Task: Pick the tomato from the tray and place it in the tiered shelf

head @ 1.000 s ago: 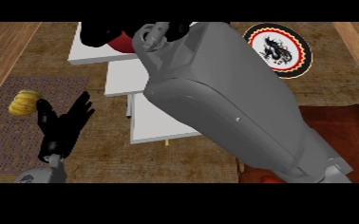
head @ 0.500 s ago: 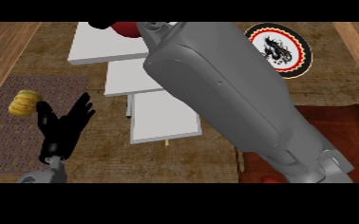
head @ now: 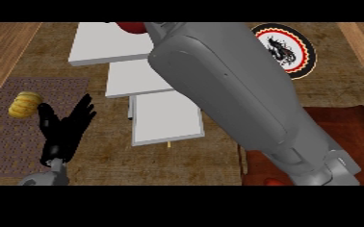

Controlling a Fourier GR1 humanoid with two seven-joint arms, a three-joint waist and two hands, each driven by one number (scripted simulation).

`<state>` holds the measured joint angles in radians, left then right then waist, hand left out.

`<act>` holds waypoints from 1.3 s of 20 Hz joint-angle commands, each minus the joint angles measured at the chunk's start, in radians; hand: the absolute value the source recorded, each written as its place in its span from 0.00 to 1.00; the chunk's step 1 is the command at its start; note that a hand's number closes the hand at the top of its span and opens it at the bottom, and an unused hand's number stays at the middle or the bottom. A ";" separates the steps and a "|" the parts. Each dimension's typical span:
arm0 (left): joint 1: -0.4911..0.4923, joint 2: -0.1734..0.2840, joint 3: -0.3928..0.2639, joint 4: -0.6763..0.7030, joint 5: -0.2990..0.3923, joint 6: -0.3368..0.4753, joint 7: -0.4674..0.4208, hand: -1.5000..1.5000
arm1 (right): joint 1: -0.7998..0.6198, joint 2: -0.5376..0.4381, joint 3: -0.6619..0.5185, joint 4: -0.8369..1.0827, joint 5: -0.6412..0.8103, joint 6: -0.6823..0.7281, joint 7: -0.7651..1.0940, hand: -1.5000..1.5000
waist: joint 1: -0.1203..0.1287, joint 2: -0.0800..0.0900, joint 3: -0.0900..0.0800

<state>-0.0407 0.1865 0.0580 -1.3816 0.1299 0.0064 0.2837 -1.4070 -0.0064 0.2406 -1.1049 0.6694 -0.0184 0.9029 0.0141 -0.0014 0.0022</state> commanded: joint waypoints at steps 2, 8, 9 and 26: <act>0.023 0.004 -0.006 -0.013 0.013 -0.027 0.024 0.50 | 0.029 0.006 -0.053 -0.042 -0.022 -0.153 0.051 0.00 | 0.001 0.000 -0.002; -0.066 -0.004 0.017 0.042 0.009 0.005 0.049 0.50 | 0.054 0.006 -0.067 -0.104 -0.110 -0.312 0.060 0.00 | -0.003 0.003 -0.003; 0.013 -0.024 -0.015 -0.018 -0.014 0.016 0.030 0.50 | 0.010 0.006 -0.155 -0.086 -0.097 -0.299 0.036 0.00 | 0.002 0.001 -0.002; 0.043 0.017 0.039 -0.004 0.029 -0.041 0.017 0.50 | 0.100 -0.192 -0.360 -0.282 -0.004 -0.448 0.164 0.00 | -0.028 -0.006 -0.002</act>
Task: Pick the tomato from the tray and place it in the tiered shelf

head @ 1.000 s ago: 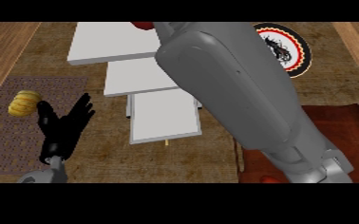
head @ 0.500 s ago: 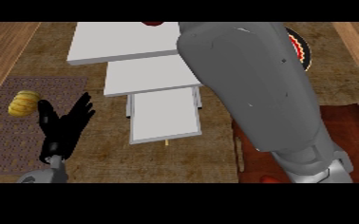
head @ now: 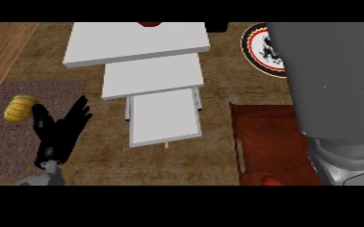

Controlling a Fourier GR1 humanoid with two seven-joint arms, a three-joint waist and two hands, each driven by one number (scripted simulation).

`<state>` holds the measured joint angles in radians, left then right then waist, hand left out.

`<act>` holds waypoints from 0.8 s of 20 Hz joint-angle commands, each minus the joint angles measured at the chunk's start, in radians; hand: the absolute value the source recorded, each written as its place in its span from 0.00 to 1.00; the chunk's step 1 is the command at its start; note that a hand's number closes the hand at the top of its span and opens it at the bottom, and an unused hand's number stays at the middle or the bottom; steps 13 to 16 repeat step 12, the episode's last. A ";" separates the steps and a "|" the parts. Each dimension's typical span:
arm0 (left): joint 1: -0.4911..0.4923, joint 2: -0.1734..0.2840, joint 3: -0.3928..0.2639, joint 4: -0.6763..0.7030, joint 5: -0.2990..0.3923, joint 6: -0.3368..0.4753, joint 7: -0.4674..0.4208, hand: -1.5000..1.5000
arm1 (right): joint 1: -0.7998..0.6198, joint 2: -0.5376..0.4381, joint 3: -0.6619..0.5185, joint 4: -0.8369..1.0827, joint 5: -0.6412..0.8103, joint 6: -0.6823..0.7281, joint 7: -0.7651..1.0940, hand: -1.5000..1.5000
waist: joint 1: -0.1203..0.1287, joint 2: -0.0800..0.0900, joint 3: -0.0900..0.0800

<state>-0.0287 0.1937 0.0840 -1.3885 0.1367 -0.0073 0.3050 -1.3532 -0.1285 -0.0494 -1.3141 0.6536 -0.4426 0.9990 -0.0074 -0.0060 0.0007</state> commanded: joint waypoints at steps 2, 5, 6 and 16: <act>-0.006 -0.017 0.004 0.027 -0.013 0.025 -0.007 0.50 | 0.103 -0.087 -0.104 -0.144 -0.007 -0.006 0.079 0.00 | -0.016 0.000 0.000; 0.007 -0.033 -0.012 -0.011 -0.019 0.041 0.020 0.50 | 0.195 -0.122 -0.154 -0.282 -0.066 0.055 0.107 0.00 | -0.019 -0.004 0.001; 0.029 -0.018 -0.007 -0.016 -0.020 0.020 -0.004 0.50 | 0.232 -0.120 -0.150 -0.335 -0.063 0.054 0.107 0.00 | -0.011 -0.002 0.000; 0.025 -0.025 -0.013 -0.044 -0.021 0.028 0.033 0.50 | 0.376 -0.259 -0.274 -0.486 -0.305 0.238 0.087 0.00 | -0.005 0.000 0.000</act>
